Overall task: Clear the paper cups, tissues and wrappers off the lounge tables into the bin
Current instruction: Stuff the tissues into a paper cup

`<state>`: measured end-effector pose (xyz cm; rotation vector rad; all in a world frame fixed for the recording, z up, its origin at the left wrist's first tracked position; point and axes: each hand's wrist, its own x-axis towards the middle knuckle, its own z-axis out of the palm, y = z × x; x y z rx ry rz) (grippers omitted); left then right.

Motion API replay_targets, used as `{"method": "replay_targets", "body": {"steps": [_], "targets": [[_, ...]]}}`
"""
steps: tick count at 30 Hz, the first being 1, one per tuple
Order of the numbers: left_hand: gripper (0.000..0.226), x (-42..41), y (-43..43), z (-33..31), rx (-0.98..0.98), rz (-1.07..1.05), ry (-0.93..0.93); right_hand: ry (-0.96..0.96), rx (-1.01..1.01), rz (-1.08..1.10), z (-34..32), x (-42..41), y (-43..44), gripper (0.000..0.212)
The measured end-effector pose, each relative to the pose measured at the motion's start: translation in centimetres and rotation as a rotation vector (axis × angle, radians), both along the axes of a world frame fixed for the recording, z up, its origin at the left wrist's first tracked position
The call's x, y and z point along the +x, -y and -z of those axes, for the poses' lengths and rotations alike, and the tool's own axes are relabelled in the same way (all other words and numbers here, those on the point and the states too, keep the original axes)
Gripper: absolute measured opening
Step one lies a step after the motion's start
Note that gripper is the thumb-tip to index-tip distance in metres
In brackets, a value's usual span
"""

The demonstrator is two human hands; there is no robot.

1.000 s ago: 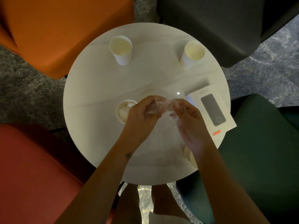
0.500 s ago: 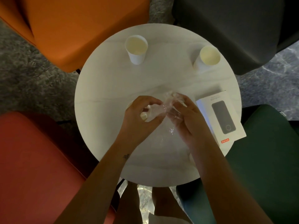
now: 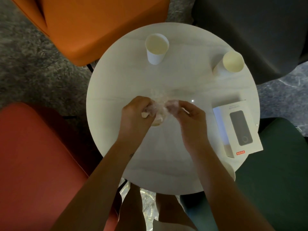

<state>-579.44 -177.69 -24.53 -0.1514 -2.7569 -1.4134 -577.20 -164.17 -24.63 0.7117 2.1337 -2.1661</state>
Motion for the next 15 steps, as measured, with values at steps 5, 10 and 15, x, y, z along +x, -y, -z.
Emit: {"method": "replay_targets", "body": {"steps": [5,10,15], "targets": [[0.026,0.1,0.7,2.0,-0.308,0.053,0.081,-0.098,0.542,-0.051,1.7,-0.2,1.6,0.012],[0.054,0.4,1.8,2.6,-0.294,0.105,0.184,-0.276,0.868,-0.168,2.8,-0.3,2.4,0.009],[0.045,1.9,2.8,2.4,-0.247,0.173,-0.053,-0.299,1.099,-0.296,3.3,-0.5,2.5,0.013]]}}
